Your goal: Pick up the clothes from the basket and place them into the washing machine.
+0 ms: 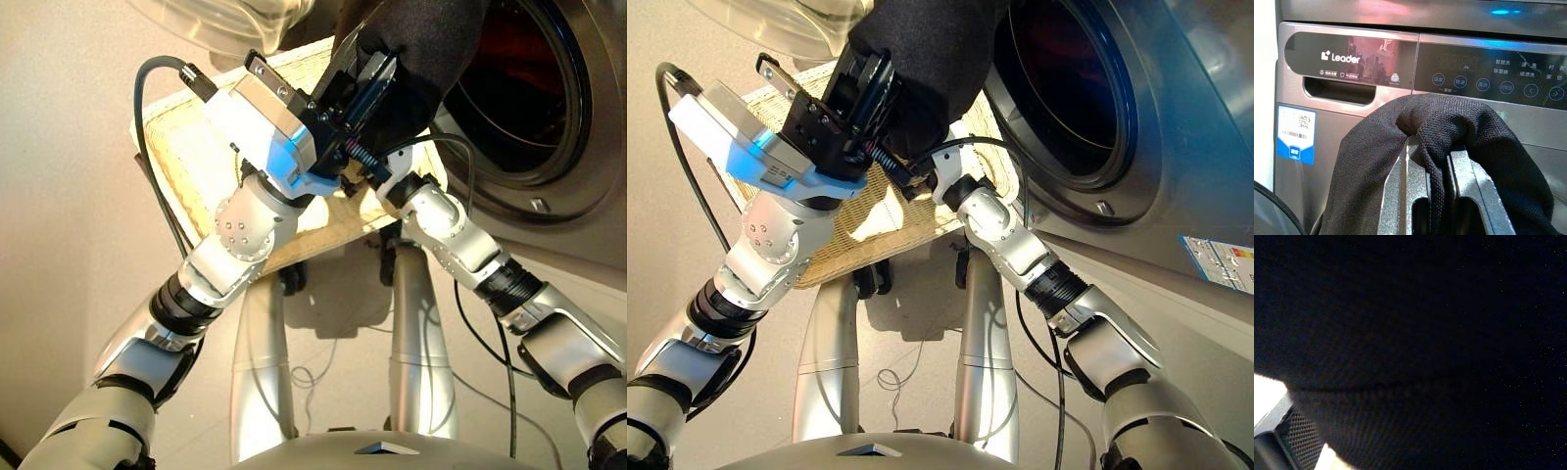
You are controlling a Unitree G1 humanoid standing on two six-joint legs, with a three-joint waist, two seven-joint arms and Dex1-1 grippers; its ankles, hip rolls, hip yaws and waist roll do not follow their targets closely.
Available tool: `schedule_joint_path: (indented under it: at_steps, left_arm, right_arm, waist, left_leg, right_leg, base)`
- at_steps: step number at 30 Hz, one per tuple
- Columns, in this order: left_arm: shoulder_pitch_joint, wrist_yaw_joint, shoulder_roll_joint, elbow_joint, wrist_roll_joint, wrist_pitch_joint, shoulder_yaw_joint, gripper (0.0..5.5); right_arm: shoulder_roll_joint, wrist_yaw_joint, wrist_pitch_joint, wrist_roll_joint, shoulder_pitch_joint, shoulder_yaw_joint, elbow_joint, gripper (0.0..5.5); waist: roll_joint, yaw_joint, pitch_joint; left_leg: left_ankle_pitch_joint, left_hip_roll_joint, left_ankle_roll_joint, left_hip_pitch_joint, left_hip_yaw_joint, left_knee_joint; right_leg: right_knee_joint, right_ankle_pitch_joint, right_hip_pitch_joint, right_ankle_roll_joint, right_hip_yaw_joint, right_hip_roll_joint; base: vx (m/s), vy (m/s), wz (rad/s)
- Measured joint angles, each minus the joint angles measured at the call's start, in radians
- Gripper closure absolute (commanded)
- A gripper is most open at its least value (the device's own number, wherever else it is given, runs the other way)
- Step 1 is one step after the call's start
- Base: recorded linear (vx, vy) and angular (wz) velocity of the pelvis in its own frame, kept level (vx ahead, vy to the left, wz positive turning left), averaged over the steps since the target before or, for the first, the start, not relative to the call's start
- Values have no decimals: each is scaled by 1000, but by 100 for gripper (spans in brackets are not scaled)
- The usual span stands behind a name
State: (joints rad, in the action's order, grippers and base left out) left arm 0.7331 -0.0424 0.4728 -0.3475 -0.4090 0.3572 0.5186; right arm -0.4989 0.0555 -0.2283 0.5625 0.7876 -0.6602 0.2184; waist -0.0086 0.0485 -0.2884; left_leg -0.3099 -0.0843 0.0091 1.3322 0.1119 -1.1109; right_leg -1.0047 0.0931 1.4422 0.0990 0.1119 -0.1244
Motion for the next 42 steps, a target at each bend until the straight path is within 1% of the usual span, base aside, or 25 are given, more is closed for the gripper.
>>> schedule_joint_path:
  at_steps: [7, 9, 11, 12, 13, 18, 22, 25, 26, 27, 28, 34, 42]
  left_arm:
    - [1, -25, -4, 2, 1, 0, 1, 550]
    - [1, -36, -7, 3, 1, 0, 1, 550]
    - [0, -43, -7, 6, 2, 0, 1, 550]
    - [0, -44, -7, 6, 2, 0, 1, 550]
    - [0, -45, -6, 6, 3, 0, 1, 550]
    - [-7, -57, 9, 7, 10, 0, 1, 550]
    - [-45, -63, 23, 7, 9, 0, -11, 550]
    - [-65, -64, 32, 7, 9, 0, -14, 550]
    - [-67, -63, 36, 7, 9, 0, -14, 550]
    - [-67, -63, 38, 7, 9, 0, -14, 550]
    - [-67, -62, 41, 7, 8, 0, -14, 550]
    - [-67, -61, 47, 7, 6, 2, -14, 550]
    - [-67, -39, 44, 7, -22, 6, -13, 550]
  right_arm:
    - [-2, 53, -6, -1, -27, 54, -66, 0]
    - [0, 69, -22, -7, -44, 77, -77, 0]
    - [-1, 86, -30, -7, -70, 102, -87, 80]
    - [-1, 89, -36, -7, -86, 113, -93, 52]
    - [-3, 92, -39, -8, -98, 120, -102, 0]
    - [-3, 94, -43, -7, -163, 147, -141, 0]
    - [-6, 93, -48, 7, -216, 175, -169, 0]
    - [-7, 85, -67, 23, -238, 195, -193, 0]
    - [-9, 85, -70, 23, -236, 196, -197, 190]
    - [-10, 84, -73, 23, -235, 196, -199, 429]
    - [-10, 83, -80, 23, -233, 196, -202, 550]
    - [-37, 61, -82, 21, -177, 183, -215, 550]
    - [-40, 42, -82, 20, -100, 142, -215, 550]
  waist:
    - [1, -2, 0]
    - [1, -2, -1]
    - [1, -2, -1]
    - [2, -3, -1]
    - [2, -3, -1]
    - [6, -2, -1]
    - [8, 0, -1]
    - [8, 1, -1]
    - [8, 1, -1]
    - [8, 0, -1]
    - [8, 0, -1]
    - [9, 0, -1]
    - [9, -1, -2]
  left_leg:
    - [0, 1, 0, -1, 1, 4]
    - [0, 1, 0, -2, 1, 6]
    - [0, 2, 0, -2, 2, 7]
    - [0, 2, 0, -2, 2, 7]
    - [0, 3, 0, -2, 2, 8]
    - [0, 3, -1, -3, 2, 8]
    - [0, 2, -1, -4, 2, 8]
    - [0, 2, -1, -3, 2, 7]
    - [0, 2, -1, -4, 3, 7]
    - [0, 1, -1, -4, 3, 7]
    - [0, 1, -1, -3, 3, 8]
    - [-1, -1, -1, -3, 4, 8]
    - [-1, -2, -1, -4, 4, 7]
  right_leg:
    - [1, 1, 0, -1, 1, 0]
    - [1, 1, 1, -2, 1, -1]
    - [1, 2, 1, -2, 1, -2]
    - [1, 3, 1, -1, 1, -2]
    - [1, 3, 1, -1, 1, -2]
    - [0, 4, 1, -1, 1, -2]
    - [0, 4, 1, -1, 1, -2]
    - [1, 4, 1, -1, 1, -2]
    - [1, 4, 1, -1, 1, -2]
    - [2, 4, 1, -1, 1, -2]
    - [3, 4, 1, -1, 1, -1]
    - [4, 3, 2, -2, 0, 0]
    - [3, 2, 2, -3, 0, 2]
  base:
    - [0, 0, 0]
    - [0, 0, 0]
    - [0, 0, 0]
    - [0, 0, 0]
    - [0, 0, 0]
    - [0, 0, 0]
    - [0, 0, 0]
    - [0, 0, 0]
    - [0, 0, 0]
    - [0, 0, 0]
    - [0, 0, 0]
    - [0, 0, 0]
    - [0, 0, 0]
